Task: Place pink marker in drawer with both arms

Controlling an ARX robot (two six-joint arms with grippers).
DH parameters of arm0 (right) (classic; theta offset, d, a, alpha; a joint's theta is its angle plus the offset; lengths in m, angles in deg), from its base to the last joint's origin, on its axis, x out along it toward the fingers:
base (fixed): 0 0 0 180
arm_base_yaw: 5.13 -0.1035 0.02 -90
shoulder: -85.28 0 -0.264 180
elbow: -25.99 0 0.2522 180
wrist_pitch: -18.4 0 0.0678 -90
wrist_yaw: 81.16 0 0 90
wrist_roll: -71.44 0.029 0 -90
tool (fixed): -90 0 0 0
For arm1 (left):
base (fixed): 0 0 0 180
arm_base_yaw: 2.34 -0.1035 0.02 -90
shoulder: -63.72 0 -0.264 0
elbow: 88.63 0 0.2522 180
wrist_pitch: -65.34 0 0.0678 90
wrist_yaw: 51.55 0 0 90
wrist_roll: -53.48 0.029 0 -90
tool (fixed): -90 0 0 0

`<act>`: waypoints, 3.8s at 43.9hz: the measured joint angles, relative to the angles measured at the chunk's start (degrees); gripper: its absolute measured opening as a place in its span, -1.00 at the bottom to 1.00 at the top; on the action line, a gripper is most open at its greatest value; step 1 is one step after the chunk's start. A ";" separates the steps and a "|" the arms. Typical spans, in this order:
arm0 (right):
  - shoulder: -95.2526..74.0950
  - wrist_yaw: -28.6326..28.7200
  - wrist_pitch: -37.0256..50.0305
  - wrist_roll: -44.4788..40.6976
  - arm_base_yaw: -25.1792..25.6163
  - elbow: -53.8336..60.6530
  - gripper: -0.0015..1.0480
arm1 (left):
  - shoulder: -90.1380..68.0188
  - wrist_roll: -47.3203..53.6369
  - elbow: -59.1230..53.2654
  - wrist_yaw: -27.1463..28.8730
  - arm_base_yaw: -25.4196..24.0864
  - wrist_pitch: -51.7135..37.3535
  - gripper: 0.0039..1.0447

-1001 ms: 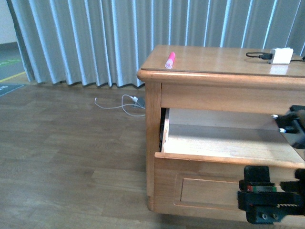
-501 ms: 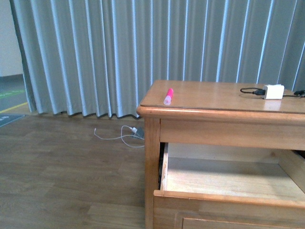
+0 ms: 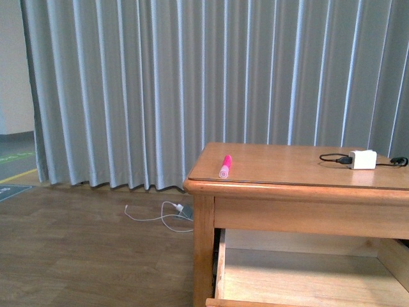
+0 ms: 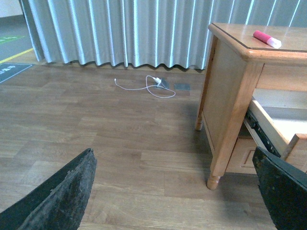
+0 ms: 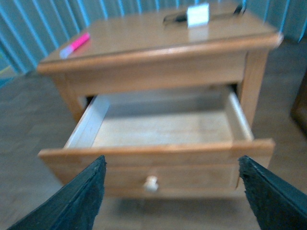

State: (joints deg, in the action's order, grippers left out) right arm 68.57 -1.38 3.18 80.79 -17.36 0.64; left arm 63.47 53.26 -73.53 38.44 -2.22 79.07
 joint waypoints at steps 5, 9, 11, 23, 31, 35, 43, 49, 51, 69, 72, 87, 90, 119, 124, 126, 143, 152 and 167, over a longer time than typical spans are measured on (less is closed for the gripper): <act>5.18 0.15 5.09 -6.64 2.05 3.56 0.10 | 0.00 -0.02 0.00 -0.02 0.00 0.00 0.89; 9.51 2.89 1.01 -7.98 3.65 5.16 -0.18 | 0.00 0.00 0.00 0.04 0.00 0.00 0.89; 10.97 7.41 0.59 -8.28 6.67 5.70 -0.31 | 0.00 -0.02 0.00 0.02 0.00 0.00 0.89; 12.48 10.08 0.61 -9.05 12.00 6.78 -0.15 | 0.00 -0.02 0.00 0.02 0.00 0.00 0.89; 12.50 10.10 0.61 -9.05 12.04 6.78 0.63 | 0.00 0.00 0.00 0.02 0.00 0.00 0.89; 12.50 10.08 0.61 -9.07 12.04 6.78 0.85 | 0.00 -0.02 0.00 0.02 0.00 0.00 0.89; 12.50 10.10 0.61 -9.09 12.04 6.78 0.83 | -2.10 -3.34 0.37 7.96 2.51 1.53 0.89; 12.55 10.12 0.61 -9.09 12.04 6.78 0.83 | -14.38 -8.07 3.85 13.53 5.97 -4.20 0.89; 12.57 10.08 0.61 -9.09 12.04 6.78 0.83 | -19.93 -8.59 6.78 13.18 6.62 -7.91 0.89; 12.61 10.10 0.61 -9.09 12.07 6.78 0.83 | -67.73 -1.33 33.38 10.32 15.65 -27.61 0.89; 12.61 10.10 0.61 -9.09 12.07 6.78 0.83 | -75.43 0.02 39.63 9.99 17.31 -28.02 0.89; 12.61 10.10 0.61 -9.09 12.07 6.78 0.83 | -99.69 2.56 66.14 9.70 21.53 -23.15 0.89; 12.61 10.10 0.61 -9.09 12.07 6.78 0.83 | -103.73 2.54 71.08 8.87 21.81 -21.51 0.89; 12.61 10.10 0.61 -9.09 12.07 6.78 0.83 | -128.52 2.21 105.28 2.93 24.61 -6.93 0.89; 12.61 10.10 0.61 -9.09 12.07 6.78 0.83 | -129.50 3.21 106.88 2.64 24.76 -5.18 0.89; 12.61 10.10 0.61 -9.09 12.07 6.78 0.83 | -129.66 3.30 107.14 2.78 24.81 -4.68 0.89; 12.61 10.10 0.61 -9.09 12.07 6.78 0.83 | -129.87 6.62 109.61 3.34 24.81 0.42 -0.11; 12.61 10.10 0.61 -9.09 12.07 6.78 0.83 | -129.94 7.52 109.79 3.34 24.79 0.76 -0.62; 12.61 10.10 0.61 -9.09 12.07 6.78 0.83 | -129.61 7.69 108.76 2.84 24.57 -0.79 -0.74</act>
State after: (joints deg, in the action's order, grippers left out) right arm 81.18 8.72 3.80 71.69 -5.29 7.41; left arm -66.14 60.95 35.23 41.28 22.35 78.28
